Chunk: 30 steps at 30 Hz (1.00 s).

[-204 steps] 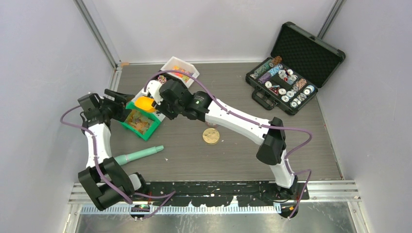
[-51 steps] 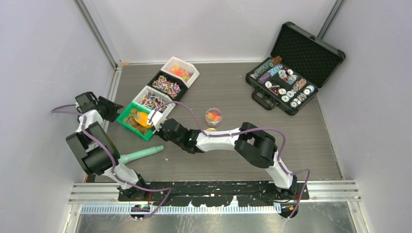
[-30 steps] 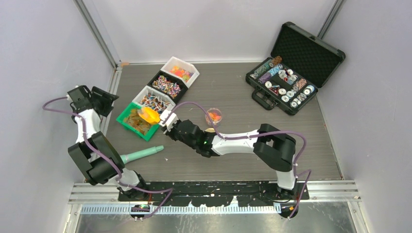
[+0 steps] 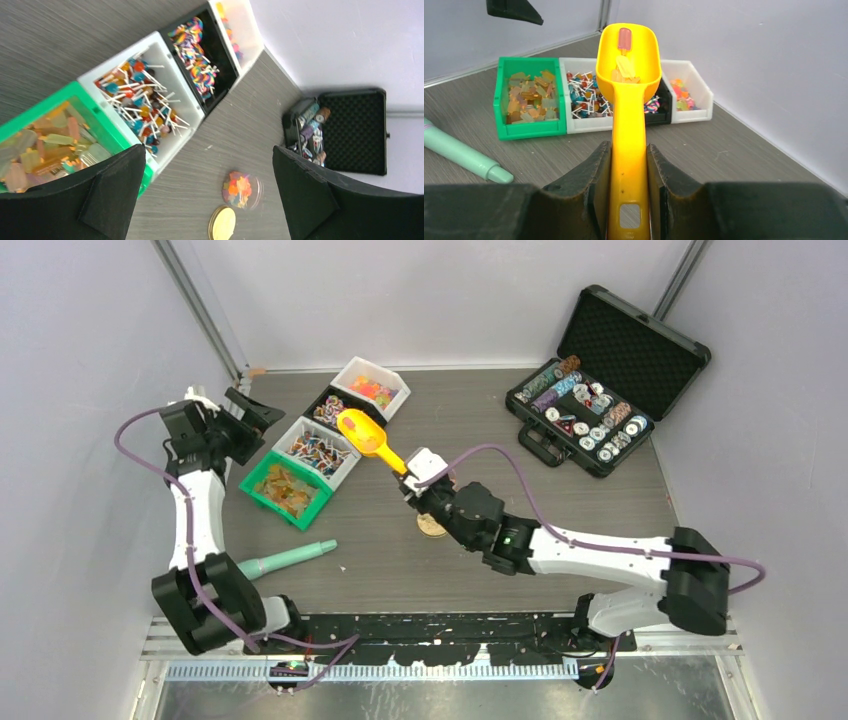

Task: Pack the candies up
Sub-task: Place the fake candies in the packing bottle.

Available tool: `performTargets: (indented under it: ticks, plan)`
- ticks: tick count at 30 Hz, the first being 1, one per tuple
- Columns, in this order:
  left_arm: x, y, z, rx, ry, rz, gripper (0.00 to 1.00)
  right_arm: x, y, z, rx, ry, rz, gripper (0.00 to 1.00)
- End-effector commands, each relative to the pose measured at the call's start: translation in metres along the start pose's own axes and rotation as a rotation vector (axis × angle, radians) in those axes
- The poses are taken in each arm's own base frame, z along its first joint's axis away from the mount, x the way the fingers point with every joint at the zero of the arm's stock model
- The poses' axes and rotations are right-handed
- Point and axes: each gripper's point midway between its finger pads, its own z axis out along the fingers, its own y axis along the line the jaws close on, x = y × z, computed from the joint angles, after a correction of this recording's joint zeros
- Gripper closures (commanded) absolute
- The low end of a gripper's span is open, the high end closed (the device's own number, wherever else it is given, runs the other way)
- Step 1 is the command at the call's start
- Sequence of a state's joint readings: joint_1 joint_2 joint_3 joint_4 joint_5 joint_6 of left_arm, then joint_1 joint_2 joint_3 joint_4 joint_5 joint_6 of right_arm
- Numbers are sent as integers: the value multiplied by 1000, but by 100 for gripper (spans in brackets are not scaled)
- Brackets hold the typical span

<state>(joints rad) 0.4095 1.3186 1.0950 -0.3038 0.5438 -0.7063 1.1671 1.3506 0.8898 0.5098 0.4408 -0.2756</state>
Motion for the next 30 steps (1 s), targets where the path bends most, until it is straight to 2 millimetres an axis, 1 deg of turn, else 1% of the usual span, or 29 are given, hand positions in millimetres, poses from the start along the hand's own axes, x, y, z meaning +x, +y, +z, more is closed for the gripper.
performTargets:
  ticks: [1, 5, 8, 11, 14, 17, 20, 23, 24, 27, 30]
  plan:
    - [19, -36, -18, 116, 7, 85, 0, -21, -31, -26, 71, -21, 9, 100]
    - [43, -53, -26, 195, 33, 119, 0, -11, -44, -50, 85, 45, -3, 100]
    - [60, -54, -31, 223, 64, 117, 0, 1, -52, -67, 88, 114, -27, 100]
    - [73, -58, -37, 255, 81, 136, 0, 7, -59, -83, 97, 143, -18, 100]
    - [88, -60, -44, 276, 114, 192, 0, 13, -67, -97, 111, 162, -11, 100]
    - [109, -60, -52, 273, 155, 275, 0, 24, -74, -109, 136, 203, -5, 100]
    - [130, -55, -57, 266, 192, 370, 0, 27, -79, -117, 157, 215, 10, 100]
    - [148, -42, -60, 234, 230, 428, 0, 35, -84, -122, 179, 257, -15, 100]
    - [151, -42, -61, 239, 241, 421, 0, 38, -85, -123, 184, 276, -24, 100]
    - [156, -53, -68, 295, 251, 440, 0, 45, -84, -125, 184, 324, -35, 100]
    - [152, -55, -73, 292, 218, 454, 0, 51, -82, -123, 179, 352, -50, 100]
